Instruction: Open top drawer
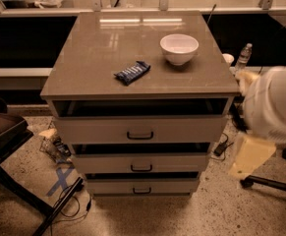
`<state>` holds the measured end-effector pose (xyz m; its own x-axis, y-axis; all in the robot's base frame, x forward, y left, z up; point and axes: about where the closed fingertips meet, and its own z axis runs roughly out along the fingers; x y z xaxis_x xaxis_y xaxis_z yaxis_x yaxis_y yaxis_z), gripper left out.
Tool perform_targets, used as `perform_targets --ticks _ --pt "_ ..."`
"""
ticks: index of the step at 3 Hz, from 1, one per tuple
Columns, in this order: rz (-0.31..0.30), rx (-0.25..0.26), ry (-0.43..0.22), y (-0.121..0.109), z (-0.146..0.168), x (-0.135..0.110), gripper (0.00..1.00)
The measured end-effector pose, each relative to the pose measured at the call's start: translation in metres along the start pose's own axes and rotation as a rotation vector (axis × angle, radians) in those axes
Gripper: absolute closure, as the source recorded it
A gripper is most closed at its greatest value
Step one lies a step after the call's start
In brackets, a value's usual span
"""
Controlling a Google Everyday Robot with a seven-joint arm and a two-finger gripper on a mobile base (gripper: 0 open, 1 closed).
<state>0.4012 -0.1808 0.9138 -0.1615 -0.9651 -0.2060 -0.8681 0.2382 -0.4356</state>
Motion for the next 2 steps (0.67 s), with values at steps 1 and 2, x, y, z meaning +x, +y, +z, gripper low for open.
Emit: perform_targets --ticks 1,2 --pt "0.003 -0.008 -0.013 0.024 0.068 0.003 0.00" --pt "0.034 -0.001 -0.059 0.014 0.131 0.001 0.00"
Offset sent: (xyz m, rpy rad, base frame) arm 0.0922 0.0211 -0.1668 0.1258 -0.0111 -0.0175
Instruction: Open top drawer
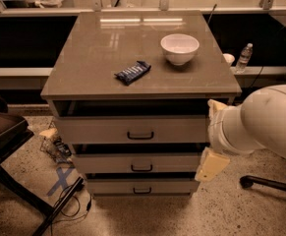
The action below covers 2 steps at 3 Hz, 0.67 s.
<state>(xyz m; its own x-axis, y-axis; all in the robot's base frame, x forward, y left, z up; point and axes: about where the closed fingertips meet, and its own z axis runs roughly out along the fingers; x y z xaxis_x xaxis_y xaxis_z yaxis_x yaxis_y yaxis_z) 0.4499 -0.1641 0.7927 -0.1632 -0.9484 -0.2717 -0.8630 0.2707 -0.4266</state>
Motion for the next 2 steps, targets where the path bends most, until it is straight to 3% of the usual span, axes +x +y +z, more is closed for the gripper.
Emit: perform_targets --ticks 2 --pt "-0.020 -0.022 0.003 0.007 0.018 -0.005 0.00"
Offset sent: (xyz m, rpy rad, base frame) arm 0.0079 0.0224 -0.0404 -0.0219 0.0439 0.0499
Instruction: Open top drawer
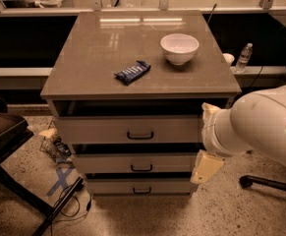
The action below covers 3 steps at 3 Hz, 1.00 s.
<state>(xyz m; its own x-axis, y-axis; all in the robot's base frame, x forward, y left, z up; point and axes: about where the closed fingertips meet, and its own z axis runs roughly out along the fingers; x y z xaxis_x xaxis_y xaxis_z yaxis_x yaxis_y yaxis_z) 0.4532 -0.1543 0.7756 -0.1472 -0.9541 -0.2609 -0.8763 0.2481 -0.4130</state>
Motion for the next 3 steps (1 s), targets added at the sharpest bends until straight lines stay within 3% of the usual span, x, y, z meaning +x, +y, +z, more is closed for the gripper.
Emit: perform_targets --ticks 2,3 --pt "-0.017 -0.050 -0.055 -0.002 0.084 -0.013 0.00" --pt "0.003 -0.079 -0.077 -0.014 0.129 -0.013 0.00"
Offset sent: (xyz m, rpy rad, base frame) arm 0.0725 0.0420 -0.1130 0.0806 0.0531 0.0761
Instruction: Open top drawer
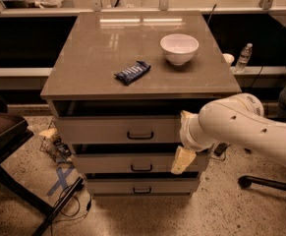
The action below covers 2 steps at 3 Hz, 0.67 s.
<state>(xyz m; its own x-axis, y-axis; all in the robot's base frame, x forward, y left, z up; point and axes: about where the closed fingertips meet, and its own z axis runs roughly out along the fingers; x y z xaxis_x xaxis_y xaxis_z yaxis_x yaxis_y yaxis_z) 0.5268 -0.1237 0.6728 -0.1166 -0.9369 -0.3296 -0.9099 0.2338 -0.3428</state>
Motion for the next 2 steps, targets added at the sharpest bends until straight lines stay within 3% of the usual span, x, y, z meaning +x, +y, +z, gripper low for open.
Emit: perform_targets --ticks 2 --pt "0.018 -0.024 -0.008 -0.023 0.033 0.002 0.00"
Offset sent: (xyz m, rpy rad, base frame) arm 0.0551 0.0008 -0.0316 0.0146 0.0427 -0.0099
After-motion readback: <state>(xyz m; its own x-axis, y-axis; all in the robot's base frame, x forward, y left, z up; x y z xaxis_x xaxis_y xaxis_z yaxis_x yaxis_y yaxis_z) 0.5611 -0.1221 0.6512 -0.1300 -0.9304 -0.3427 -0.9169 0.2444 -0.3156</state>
